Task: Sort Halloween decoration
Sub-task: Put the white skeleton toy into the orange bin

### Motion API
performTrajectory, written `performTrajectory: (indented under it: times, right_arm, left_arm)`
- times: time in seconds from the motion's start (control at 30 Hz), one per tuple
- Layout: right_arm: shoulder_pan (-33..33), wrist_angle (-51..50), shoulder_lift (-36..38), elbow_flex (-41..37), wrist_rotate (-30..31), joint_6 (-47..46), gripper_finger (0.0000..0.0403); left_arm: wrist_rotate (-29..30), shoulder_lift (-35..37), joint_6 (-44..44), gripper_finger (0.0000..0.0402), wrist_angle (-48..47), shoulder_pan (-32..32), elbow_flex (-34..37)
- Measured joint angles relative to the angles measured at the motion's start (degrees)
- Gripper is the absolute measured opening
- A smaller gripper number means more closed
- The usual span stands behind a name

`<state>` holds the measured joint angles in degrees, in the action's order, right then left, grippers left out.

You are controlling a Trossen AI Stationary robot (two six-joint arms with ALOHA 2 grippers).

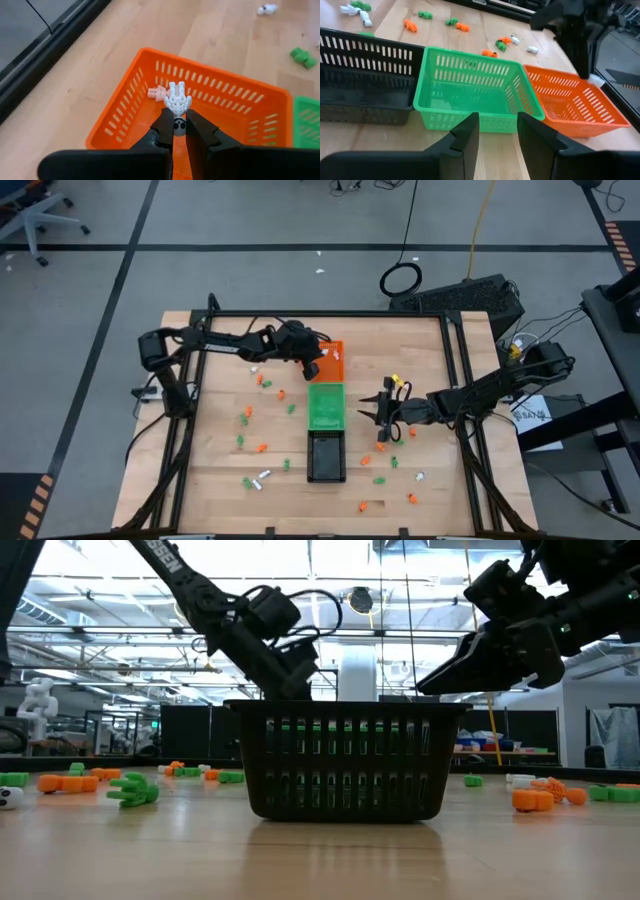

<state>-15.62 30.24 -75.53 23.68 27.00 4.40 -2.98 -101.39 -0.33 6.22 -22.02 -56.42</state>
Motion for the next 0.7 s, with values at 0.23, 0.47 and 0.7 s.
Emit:
performTrajectory:
  times: [0.23,0.47,0.7]
  right_arm:
    - [-0.1,0.0,0.0,0.0,0.0,-0.2,0.0118]
    - [-0.2,0.0,0.0,0.0,0.0,-0.3,0.0118]
    - [-0.2,-0.1,0.0,0.0,0.0,-0.3,0.0118]
  left_arm:
    - [0.0,-2.8,-2.4,0.0022,0.8,-0.3,0.0]
    - [0.1,-2.9,-3.7,0.0063,2.4,-0.1,0.0]
    - [0.3,-2.9,-3.8,0.0119,3.2,0.8,0.0]
